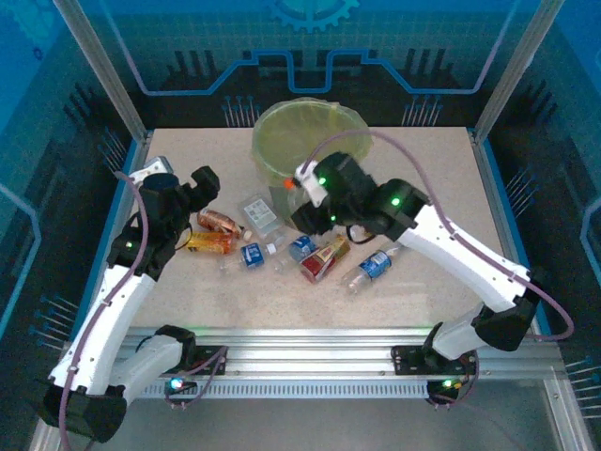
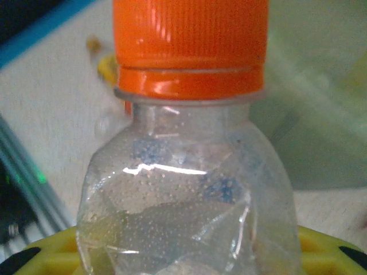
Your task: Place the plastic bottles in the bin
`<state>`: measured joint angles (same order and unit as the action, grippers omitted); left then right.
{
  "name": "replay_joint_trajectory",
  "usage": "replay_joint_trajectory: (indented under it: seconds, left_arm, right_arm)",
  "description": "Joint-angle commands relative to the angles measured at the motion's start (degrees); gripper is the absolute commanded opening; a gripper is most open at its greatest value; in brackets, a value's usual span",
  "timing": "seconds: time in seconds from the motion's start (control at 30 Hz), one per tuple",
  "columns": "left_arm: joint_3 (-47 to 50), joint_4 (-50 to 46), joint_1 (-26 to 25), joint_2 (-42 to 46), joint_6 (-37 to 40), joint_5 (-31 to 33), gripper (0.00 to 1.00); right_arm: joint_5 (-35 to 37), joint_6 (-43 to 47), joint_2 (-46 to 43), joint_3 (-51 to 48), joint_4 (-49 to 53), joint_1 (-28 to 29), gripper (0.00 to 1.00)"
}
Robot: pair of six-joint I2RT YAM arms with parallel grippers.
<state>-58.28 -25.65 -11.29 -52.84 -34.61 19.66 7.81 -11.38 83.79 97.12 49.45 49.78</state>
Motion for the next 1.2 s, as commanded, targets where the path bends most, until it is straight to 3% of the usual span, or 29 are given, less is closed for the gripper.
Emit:
replay_joint_trajectory:
  seconds: [0.0,0.17,0.33,0.77,1.17]
  left_arm:
    - [0.6,-0.5,0.5,0.3,-0.7,-0.9,0.99]
    - [1.5,-0.2,0.6,0.6,-1.2,-1.7,0.99]
    - [2.0,-0.3,0.6,0.6,-2.2,-2.5,0.99]
    - [3.7,-0.4,0.7,1.4,-3.6,-3.0,0.99]
    - [6.1,-1.7,1.0,1.9,-5.2,-2.3,0.99]
  right_arm:
    - [-1.9,-0.7,-1.4,5.2,-8.4,-3.7,0.19]
    - [-4.7,-1.5,3.8,14.2,-11.2,-11.3,0.19]
    - [-6.2,-1.0,12.4,24.2,-10.6,-15.5,0.19]
    - [-7.4,4.8,36.7,47.7,-1.5,-16.4,0.21]
    - [-8.9,7.0,44.8,50.6,5.6,-16.6,0.28]
